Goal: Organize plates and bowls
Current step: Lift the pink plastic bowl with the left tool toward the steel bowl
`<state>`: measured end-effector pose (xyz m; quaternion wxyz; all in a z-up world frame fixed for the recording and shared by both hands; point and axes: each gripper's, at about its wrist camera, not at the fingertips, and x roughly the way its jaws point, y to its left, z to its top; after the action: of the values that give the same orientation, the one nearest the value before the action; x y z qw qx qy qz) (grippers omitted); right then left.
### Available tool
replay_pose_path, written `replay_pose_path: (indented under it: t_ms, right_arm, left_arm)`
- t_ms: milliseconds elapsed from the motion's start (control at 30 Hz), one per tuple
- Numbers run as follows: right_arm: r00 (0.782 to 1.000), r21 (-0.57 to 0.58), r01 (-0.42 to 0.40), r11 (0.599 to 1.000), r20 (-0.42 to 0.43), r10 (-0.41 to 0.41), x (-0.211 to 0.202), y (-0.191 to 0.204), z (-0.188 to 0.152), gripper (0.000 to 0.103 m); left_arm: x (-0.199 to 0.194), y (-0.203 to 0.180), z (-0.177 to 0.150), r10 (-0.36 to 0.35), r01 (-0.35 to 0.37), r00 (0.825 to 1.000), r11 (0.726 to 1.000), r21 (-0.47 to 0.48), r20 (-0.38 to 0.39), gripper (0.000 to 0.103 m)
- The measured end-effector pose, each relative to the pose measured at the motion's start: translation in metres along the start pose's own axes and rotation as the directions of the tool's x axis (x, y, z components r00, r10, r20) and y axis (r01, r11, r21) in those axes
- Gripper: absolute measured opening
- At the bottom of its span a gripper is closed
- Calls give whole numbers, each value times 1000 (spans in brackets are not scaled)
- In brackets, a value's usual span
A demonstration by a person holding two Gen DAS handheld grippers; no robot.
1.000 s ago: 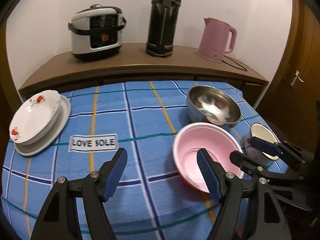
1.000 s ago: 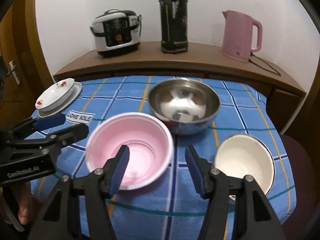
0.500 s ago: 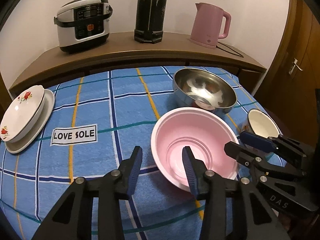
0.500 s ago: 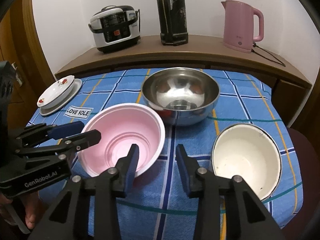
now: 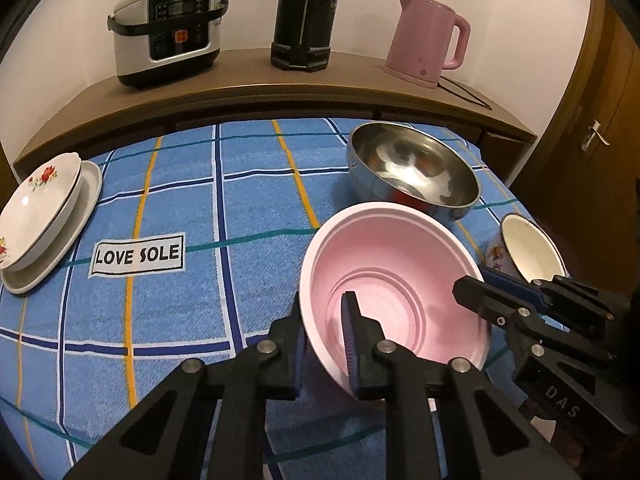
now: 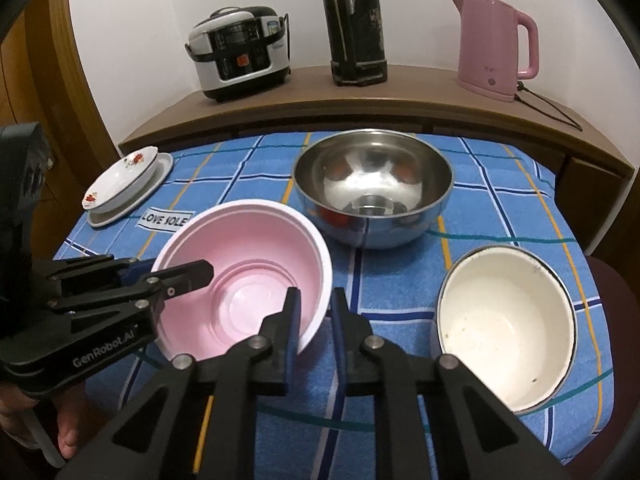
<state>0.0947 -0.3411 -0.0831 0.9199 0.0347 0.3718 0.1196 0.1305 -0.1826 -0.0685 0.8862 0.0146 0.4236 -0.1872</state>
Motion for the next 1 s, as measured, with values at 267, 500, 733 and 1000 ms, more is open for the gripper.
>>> replay_pose_path:
  t_ms: [267,500,733,1000]
  right_arm:
    - [1000,-7,-7,1000,11,7,-4,3,6,15]
    - [1000,-14,-7,1000,28,8,-9,4,9,15]
    - [997,-15,-11,1000,73,12,-20,5,12,15]
    - [996,-12,-11,1000,89,12,-24,5,14,15]
  left_arm:
    - [-11,-2,4,19,-19,999,1000,2,37,18]
    - [-15,-4,4,37,-38,997,999,14,63,18]
    - [-23,-6,7,37,-39,994,999,19,100,18]
    - [-24,-6,7,27,-28,995,1000,10,98,18]
